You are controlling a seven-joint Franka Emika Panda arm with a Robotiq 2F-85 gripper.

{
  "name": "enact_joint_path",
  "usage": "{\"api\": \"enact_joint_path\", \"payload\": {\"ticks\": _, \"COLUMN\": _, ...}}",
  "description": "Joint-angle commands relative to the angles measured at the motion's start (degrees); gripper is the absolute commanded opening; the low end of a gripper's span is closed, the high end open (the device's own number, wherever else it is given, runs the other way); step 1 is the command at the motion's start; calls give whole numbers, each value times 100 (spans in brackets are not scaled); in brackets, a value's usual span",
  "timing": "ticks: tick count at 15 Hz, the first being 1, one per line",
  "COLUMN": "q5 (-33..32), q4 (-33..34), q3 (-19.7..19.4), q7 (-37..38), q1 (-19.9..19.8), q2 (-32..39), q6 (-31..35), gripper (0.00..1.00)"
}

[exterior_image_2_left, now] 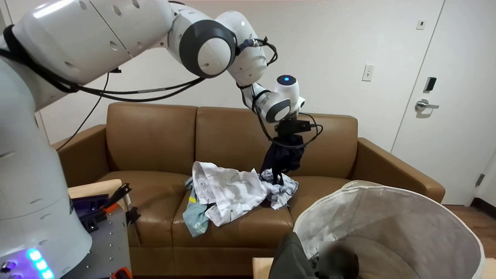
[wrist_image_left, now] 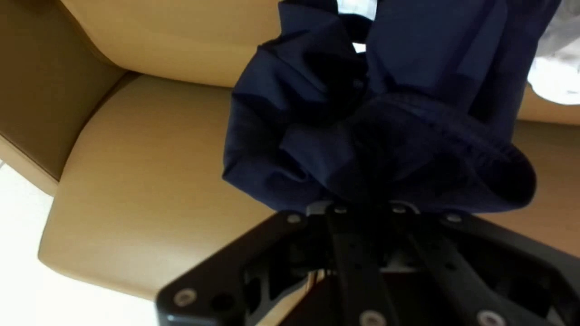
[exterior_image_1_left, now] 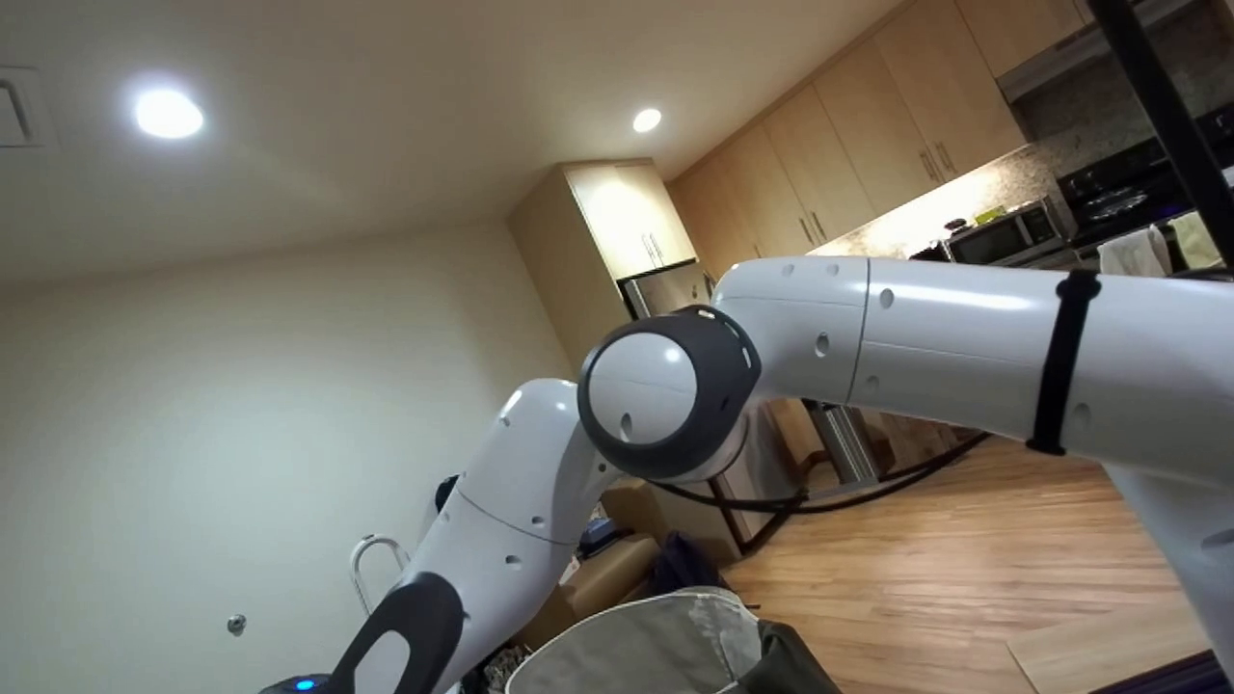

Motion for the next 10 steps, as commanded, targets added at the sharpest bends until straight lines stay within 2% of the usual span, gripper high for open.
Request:
{"api": "enact_joint_path", "payload": {"ticks": 1, "q5": -318, "q4": 153, "q3": -244, "q7": -72, "q1": 292, "q2": 172, "q6": -218, "gripper": 7}}
{"api": "enact_joint_path", "payload": {"ticks": 3, "q5": -156, "q4": 249, "q3": -129, "q7": 3, "q1": 287, "q2": 341, "q6": -724, "gripper": 8}}
{"api": "enact_joint_path", "payload": {"ticks": 4, "q5": -141, "q4": 224, "q3": -282, "q7": 150, "q1": 380, "q2": 318, "q6": -821, "gripper": 8}}
{"api": "enact_joint_path", "payload": {"ticks": 5, "q5": -157, "q4": 64, "q3": -214, "q7": 45, "q1": 334, "q2": 250, "q6": -585, "gripper": 11}}
{"api": "enact_joint_path", "payload": {"ticks": 7, "q5": -158, "q4": 83, "q3": -257, "q7": 72, "q1": 359, "q2": 314, "q6": -666, "gripper": 8}}
{"api": "enact_joint_path", "payload": {"ticks": 9, "q5": -33, "q4": 120, "q3": -323, "q7": 323, "q1": 376, "q2": 355, "q6": -1108, "gripper": 7}}
{"api": "enact_joint_path", "payload": {"ticks": 10, "q5": -33, "q4": 171, "q3": -494, "q7": 521, "q1": 460, "q2": 393, "q6": -1395, "gripper": 7}}
